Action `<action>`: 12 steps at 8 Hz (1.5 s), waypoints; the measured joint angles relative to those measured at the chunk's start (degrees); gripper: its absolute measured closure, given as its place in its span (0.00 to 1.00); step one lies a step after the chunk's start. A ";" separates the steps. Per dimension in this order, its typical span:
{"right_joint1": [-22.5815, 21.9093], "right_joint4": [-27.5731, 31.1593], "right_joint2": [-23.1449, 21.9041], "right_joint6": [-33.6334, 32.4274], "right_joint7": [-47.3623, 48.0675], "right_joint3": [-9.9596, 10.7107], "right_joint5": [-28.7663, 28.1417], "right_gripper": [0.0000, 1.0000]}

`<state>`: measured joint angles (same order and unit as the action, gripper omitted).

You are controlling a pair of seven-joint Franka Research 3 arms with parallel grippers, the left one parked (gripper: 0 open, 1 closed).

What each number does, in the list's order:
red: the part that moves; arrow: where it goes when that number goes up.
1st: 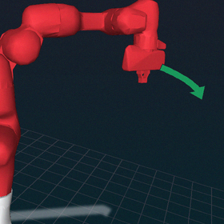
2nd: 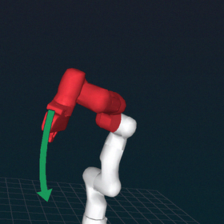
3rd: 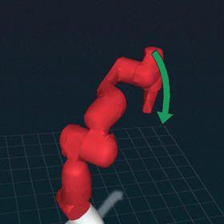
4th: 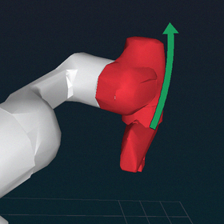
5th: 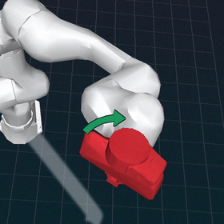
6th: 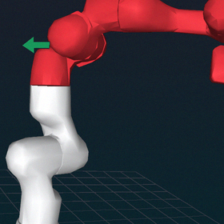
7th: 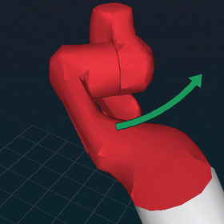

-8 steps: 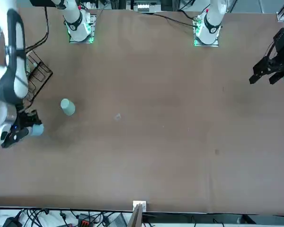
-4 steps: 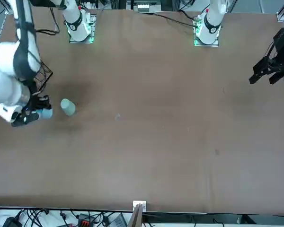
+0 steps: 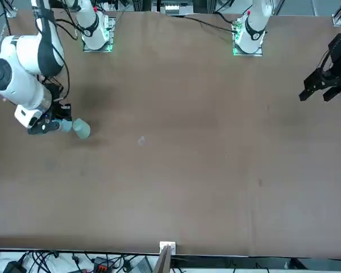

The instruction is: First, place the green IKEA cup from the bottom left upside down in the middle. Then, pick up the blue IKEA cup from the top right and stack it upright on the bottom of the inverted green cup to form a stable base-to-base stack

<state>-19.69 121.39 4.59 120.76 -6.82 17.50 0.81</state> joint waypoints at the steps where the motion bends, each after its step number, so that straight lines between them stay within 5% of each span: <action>1: -0.06 2.62 0.05 3.24 0.64 -0.02 0.02 0.97; 12: -1.97 8.14 0.00 6.65 4.53 -0.10 1.14 0.97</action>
<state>-21.66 129.53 4.59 127.41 -2.29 17.40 1.95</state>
